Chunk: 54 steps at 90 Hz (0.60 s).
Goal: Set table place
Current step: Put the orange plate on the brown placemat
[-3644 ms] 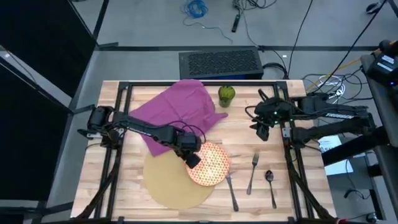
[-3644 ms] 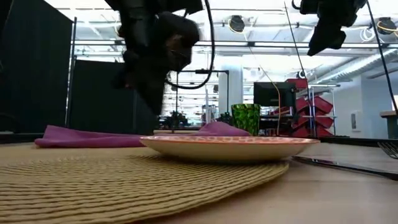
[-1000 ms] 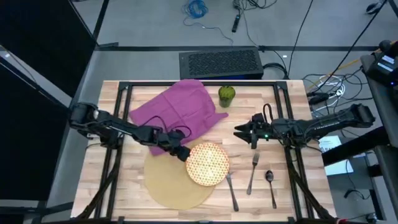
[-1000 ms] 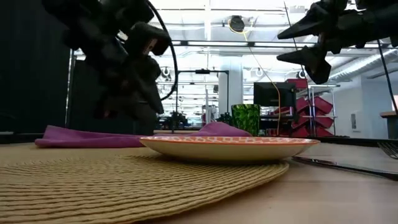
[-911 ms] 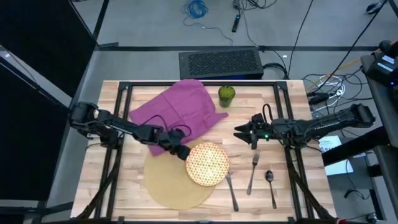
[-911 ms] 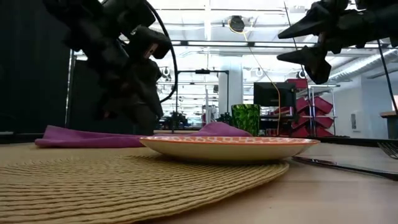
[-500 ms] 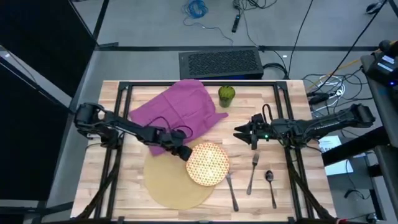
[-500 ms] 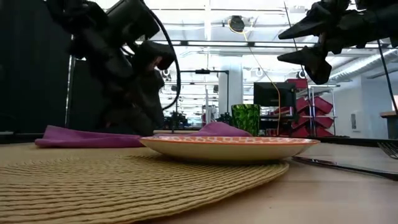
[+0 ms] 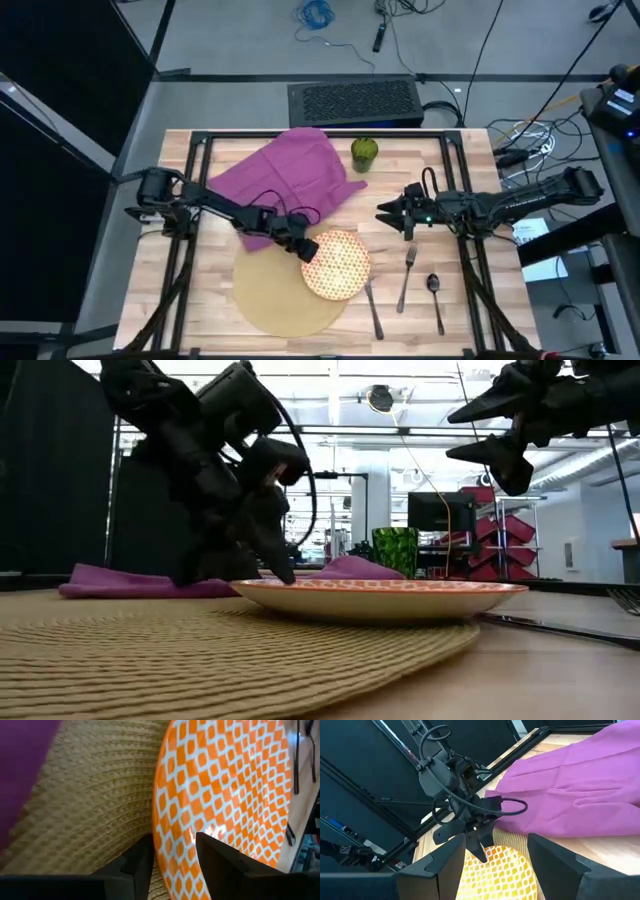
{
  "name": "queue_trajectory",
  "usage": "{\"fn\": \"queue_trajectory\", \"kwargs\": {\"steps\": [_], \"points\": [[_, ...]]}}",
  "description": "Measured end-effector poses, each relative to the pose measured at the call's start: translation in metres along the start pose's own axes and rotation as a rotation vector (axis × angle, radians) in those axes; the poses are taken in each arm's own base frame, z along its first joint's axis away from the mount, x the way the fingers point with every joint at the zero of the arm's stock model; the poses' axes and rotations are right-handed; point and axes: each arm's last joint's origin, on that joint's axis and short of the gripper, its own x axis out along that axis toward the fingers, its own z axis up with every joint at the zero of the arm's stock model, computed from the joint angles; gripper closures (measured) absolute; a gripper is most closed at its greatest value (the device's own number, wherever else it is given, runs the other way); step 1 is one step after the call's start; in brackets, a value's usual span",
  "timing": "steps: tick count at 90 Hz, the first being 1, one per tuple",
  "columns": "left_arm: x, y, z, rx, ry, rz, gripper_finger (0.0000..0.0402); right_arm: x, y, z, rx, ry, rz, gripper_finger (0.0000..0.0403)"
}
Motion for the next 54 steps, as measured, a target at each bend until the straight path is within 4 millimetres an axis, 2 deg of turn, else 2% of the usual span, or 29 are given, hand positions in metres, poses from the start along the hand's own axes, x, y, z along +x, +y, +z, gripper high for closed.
{"fn": "queue_trajectory", "kwargs": {"steps": [16,24,35,54], "points": [[0.004,-0.004,0.002,0.026,0.007,-0.005,0.0275,0.0,0.0,0.0,0.0,0.0,0.0,0.02],[0.004,-0.003,0.003,0.032,0.007,-0.001,0.0307,0.0,0.0,0.0,0.0,0.0,0.0,0.02],[0.004,-0.004,0.003,0.043,0.003,-0.008,0.0379,0.0,0.0,0.0,0.0,0.0,0.0,0.02],[0.002,-0.011,0.008,0.058,-0.032,-0.083,0.0398,0.0,0.0,0.0,0.0,0.0,0.0,0.02]]}}
